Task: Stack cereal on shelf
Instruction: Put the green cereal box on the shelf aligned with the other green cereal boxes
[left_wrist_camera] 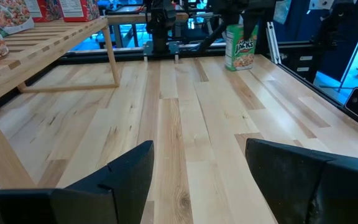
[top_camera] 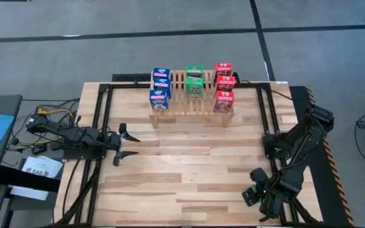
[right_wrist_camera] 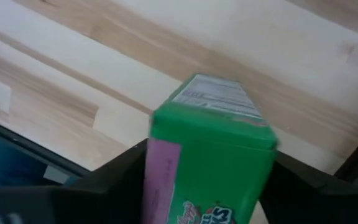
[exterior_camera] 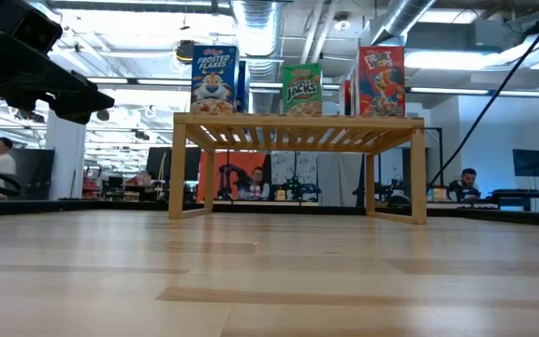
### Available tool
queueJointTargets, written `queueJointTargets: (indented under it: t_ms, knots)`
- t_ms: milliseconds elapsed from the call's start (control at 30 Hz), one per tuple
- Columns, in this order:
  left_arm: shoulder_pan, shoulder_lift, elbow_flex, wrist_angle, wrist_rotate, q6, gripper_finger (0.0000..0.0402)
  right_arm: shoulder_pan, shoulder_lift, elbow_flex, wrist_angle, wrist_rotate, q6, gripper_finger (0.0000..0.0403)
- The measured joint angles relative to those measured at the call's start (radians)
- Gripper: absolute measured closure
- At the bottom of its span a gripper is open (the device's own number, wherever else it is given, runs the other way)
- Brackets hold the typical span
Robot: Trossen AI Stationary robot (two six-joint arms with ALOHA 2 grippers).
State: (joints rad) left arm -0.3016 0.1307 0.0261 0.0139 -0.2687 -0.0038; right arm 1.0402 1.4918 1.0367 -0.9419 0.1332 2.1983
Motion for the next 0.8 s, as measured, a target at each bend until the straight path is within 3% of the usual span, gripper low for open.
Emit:
queueJointTargets:
  t_ms: [400,600,800]
  knots:
    - [0.0,0.0,0.0,0.0,0.0,0.0,0.0158,-0.035,-0.002,0.0,0.041,0.0,-0.057,0.0226]
    - [0.0,0.0,0.0,0.0,0.0,0.0,0.0158,-0.109,-0.009,0.017,0.037,0.0,-0.172,0.023]
    - [0.0,0.0,0.0,0.0,0.0,0.0,0.0158,-0.239,-0.011,0.086,0.009,-0.001,-0.42,0.0224]
